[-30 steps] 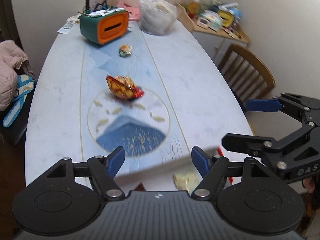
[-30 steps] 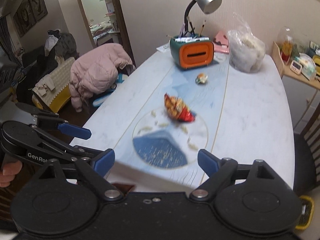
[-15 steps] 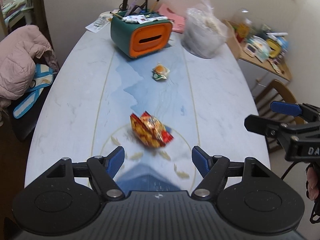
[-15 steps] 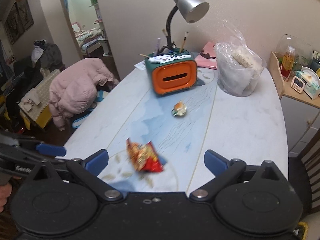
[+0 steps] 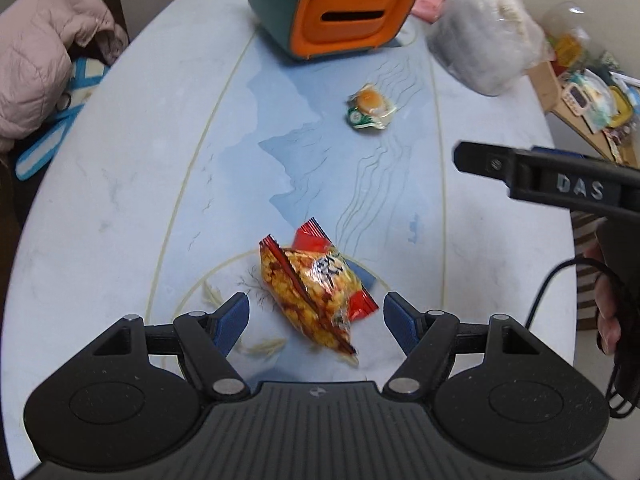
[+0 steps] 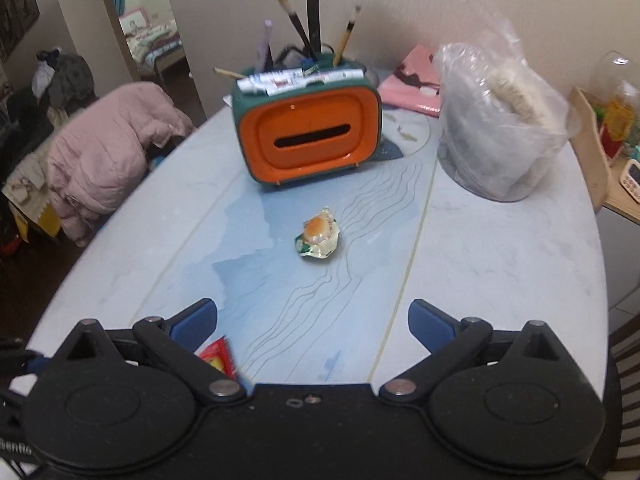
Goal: Organize snacks
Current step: 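Move both tools out of the box toward the remaining snacks, then grasp the orange chip bag with left tool while right tool grasps yolk snack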
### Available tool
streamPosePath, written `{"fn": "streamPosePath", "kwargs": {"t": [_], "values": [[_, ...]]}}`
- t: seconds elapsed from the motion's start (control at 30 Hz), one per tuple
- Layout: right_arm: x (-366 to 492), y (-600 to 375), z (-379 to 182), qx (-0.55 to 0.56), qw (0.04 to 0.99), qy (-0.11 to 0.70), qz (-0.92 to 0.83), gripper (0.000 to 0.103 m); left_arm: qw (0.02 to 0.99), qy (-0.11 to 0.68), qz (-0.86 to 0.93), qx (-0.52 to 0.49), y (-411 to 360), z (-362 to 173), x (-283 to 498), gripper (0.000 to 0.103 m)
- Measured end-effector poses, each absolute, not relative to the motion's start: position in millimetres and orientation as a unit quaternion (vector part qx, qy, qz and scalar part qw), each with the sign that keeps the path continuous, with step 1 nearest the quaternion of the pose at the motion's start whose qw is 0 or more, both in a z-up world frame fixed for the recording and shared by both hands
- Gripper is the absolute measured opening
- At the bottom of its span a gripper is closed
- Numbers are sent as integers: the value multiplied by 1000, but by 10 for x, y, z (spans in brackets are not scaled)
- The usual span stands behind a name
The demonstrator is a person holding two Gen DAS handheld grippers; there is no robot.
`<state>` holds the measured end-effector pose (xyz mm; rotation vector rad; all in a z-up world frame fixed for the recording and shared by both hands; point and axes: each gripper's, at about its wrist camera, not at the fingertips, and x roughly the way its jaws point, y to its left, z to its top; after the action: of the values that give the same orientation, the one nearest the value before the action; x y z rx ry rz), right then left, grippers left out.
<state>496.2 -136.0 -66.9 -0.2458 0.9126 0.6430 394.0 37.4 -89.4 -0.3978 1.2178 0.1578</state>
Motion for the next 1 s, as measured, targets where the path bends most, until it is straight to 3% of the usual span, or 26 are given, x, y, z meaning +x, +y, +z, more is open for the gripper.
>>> {"fn": "streamPosePath", "kwargs": {"t": [0.33,0.57,0.87,1.0], "values": [[5642,-903,-1193,-119,836,446,296,102,776,587,83,-213,365,-1338,4167,74],[5888,-653,-1570,-116,840,452,276,95,769,591,93,-225,391,-1511,4219,74],[5916,-502,-1856,-119,840,455,271,74,769,587,94,-236,362,-1637,4227,74],[5875,-484,-1830,-126,842,444,278,51,771,585,91,-233,329,-1635,4206,73]]}}
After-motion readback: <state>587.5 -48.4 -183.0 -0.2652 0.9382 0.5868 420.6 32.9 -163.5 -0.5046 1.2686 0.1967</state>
